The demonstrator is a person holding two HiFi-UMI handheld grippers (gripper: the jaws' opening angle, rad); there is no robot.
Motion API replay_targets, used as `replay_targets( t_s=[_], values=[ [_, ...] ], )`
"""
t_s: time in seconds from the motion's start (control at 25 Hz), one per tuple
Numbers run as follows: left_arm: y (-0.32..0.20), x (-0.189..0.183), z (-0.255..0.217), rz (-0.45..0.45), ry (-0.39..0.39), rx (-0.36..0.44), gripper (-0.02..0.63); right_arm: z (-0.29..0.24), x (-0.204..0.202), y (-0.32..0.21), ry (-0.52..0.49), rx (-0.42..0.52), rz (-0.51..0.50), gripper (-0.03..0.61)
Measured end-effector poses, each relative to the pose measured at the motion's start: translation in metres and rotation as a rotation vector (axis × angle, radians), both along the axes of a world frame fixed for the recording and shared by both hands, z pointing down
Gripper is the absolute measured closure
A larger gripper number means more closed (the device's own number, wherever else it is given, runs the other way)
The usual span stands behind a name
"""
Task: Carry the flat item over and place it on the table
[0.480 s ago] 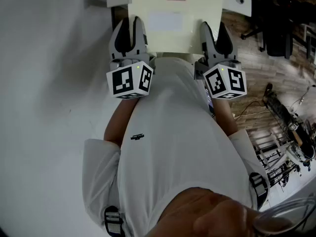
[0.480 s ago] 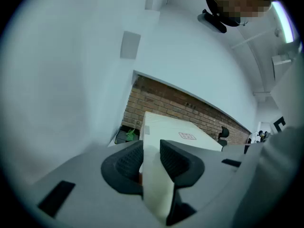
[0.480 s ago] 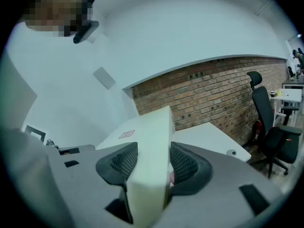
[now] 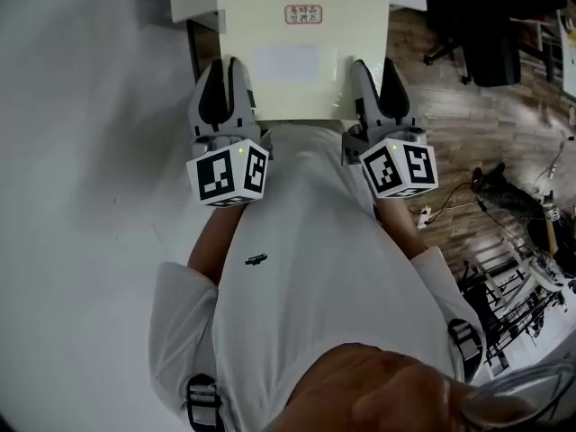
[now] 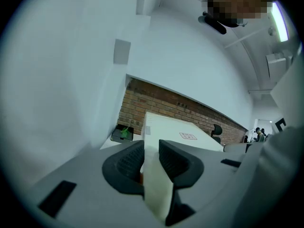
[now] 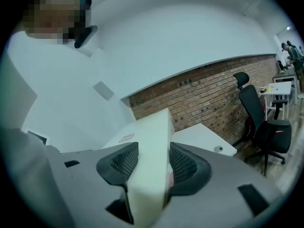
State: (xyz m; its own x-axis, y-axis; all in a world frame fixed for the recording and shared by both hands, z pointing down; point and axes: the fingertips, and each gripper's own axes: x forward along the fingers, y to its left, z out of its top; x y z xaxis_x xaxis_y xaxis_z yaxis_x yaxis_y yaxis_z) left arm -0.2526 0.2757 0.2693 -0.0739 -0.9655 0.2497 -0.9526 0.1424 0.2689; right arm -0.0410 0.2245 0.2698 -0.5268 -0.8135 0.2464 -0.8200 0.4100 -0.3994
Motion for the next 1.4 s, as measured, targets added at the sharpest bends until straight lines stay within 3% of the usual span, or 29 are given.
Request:
replay_targets(
  t_s=[0.12,0.4,0.64,0.84,1.04,1.4],
  values=[
    [-0.001,0.022,0.005,0.014,-0.004,-0.006,0.511,0.005,0.027,0.002,-0.02,0.005,0.022,0.371],
    [-0.023,0.149,-0.02,0.042,-0.048,-0.007,0.525,-0.003,0.155,-0.013,-0.069,-0.015,0.056,0.373],
    [-0.036,0.173,-0.012,0.083,-0.054,0.004,0.526,0.009,0.182,-0.018,-0.094,-0.017,0.1,0.373],
    [-0.095,0.211,-0.024,0.135,-0.071,0.006,0.532,0.0,0.221,-0.066,-0.119,-0.023,0.143,0.374],
    [-0.157,0.214,-0.017,0.156,-0.061,0.009,0.535,0.001,0.226,-0.121,-0.098,-0.014,0.179,0.374],
    [-0.305,0.183,-0.001,0.219,-0.042,-0.022,0.546,0.009,0.196,-0.251,-0.059,-0.041,0.25,0.374]
  ],
)
